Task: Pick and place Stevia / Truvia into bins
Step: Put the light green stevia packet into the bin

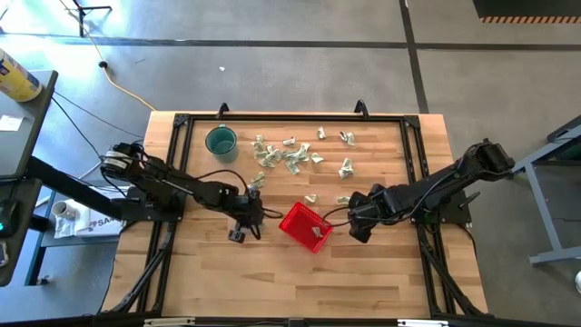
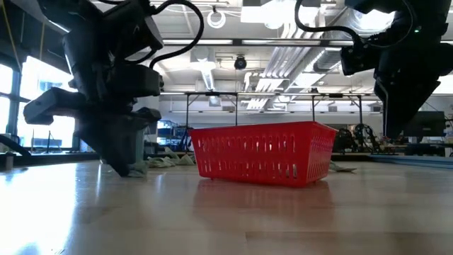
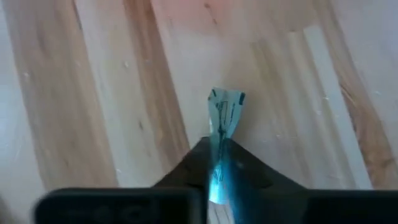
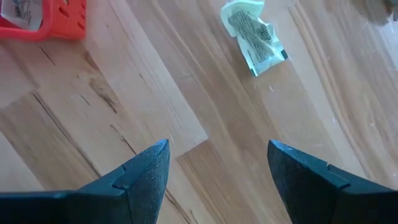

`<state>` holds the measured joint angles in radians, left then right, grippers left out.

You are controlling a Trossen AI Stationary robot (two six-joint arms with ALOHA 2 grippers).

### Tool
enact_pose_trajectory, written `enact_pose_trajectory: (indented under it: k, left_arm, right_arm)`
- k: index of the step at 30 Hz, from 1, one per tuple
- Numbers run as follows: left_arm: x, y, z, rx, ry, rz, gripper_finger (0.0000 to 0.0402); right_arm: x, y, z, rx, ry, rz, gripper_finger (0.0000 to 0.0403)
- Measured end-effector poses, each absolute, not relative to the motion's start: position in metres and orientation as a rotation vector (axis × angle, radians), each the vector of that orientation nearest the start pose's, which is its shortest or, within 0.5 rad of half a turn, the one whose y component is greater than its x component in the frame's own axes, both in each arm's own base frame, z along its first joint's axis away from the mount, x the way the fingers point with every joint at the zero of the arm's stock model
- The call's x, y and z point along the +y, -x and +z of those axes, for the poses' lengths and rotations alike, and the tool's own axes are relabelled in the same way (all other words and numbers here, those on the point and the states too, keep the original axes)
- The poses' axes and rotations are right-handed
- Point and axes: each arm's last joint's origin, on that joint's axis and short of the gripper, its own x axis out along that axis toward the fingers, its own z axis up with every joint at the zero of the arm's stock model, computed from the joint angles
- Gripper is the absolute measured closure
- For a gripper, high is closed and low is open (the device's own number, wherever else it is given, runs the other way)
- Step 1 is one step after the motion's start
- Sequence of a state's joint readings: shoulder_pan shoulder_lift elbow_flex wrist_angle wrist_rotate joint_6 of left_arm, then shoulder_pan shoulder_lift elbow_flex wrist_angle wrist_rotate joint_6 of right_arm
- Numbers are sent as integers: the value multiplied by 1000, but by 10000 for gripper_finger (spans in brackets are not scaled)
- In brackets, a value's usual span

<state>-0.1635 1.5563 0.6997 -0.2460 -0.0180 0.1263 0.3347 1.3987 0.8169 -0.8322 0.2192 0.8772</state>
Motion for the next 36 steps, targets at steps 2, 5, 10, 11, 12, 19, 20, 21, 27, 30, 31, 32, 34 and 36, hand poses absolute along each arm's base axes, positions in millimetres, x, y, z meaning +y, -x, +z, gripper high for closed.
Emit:
enact_pose_trajectory:
  k: [2,5,10,11,12,19,20,21,27,30,31,32,34,36]
  left_arm:
    - [-42,-266,141,1113,-227,-175,374]
    - [-42,-279,164,1109,-272,-105,381]
    - [-44,-302,208,1030,-389,-88,363]
    - [-44,-306,216,1003,-404,-92,365]
    - [-44,-310,223,979,-412,-93,371]
    - [-34,-334,230,834,-275,-216,380]
    - [-33,-337,223,847,-246,-250,375]
    - [-34,-344,214,838,-212,-281,366]
    - [-39,-369,190,786,-147,-345,297]
    - [-39,-371,192,806,-128,-332,263]
    - [-39,-371,193,826,-128,-323,252]
    - [-39,-370,194,853,-130,-315,242]
    - [-38,-365,199,921,-127,-286,221]
    - [-36,-363,208,971,-109,-238,204]
  right_arm:
    - [69,-217,184,1266,-361,-501,141]
    - [70,-216,184,1259,-366,-511,141]
    - [73,-215,184,1254,-332,-506,141]
    - [73,-215,184,1254,-318,-505,141]
    - [73,-214,184,1256,-303,-504,141]
    - [70,-215,185,1269,-209,-457,141]
    - [69,-215,185,1271,-199,-452,141]
    - [67,-216,185,1270,-186,-455,141]
    - [54,-221,187,1258,-123,-436,141]
    - [46,-225,189,1256,-80,-365,141]
    - [43,-228,189,1252,-61,-337,141]
    - [39,-231,189,1242,-42,-307,141]
    - [29,-237,189,1231,-11,-249,141]
    - [19,-241,187,1234,25,-200,141]
